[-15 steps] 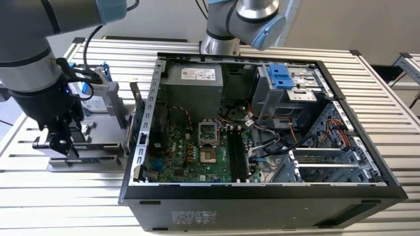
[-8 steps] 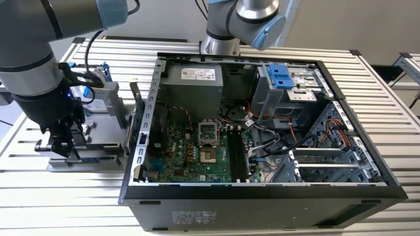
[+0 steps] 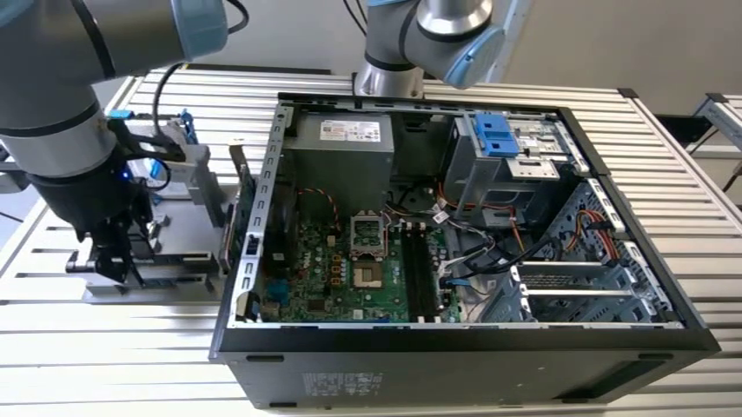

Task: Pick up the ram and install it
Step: 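Pick up the ram and move it above insertion slot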

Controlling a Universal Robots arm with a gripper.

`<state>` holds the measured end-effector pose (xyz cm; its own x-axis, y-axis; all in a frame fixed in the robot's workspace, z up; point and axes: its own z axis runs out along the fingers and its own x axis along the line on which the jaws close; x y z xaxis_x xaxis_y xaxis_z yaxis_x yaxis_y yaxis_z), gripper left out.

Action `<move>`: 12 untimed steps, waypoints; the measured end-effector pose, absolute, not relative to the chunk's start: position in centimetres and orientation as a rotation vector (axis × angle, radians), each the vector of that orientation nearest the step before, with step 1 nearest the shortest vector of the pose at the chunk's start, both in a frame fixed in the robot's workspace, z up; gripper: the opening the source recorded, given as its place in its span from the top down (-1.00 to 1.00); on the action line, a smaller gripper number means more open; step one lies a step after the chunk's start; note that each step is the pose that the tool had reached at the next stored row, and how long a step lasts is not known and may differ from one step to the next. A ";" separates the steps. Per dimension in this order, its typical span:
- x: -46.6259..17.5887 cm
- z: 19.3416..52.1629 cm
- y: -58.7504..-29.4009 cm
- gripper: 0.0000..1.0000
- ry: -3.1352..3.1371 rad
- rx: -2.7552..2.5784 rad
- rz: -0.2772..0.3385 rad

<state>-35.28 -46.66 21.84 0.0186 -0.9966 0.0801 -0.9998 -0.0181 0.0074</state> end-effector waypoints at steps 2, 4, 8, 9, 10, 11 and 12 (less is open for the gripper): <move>-35.3 21.6 -46.7 -1.00 -2.158 2.196 0.080; -35.3 21.4 -46.7 -1.00 -2.159 2.195 0.081; -35.3 21.1 -46.7 -1.00 -2.160 2.193 0.081; -35.3 21.0 -46.7 -1.00 -2.161 2.193 0.081; -35.3 20.9 -46.7 -1.00 -2.161 2.192 0.081; -35.3 20.8 -46.7 -1.00 -2.162 2.192 0.081; -35.3 20.7 -46.7 -1.00 -2.162 2.192 0.081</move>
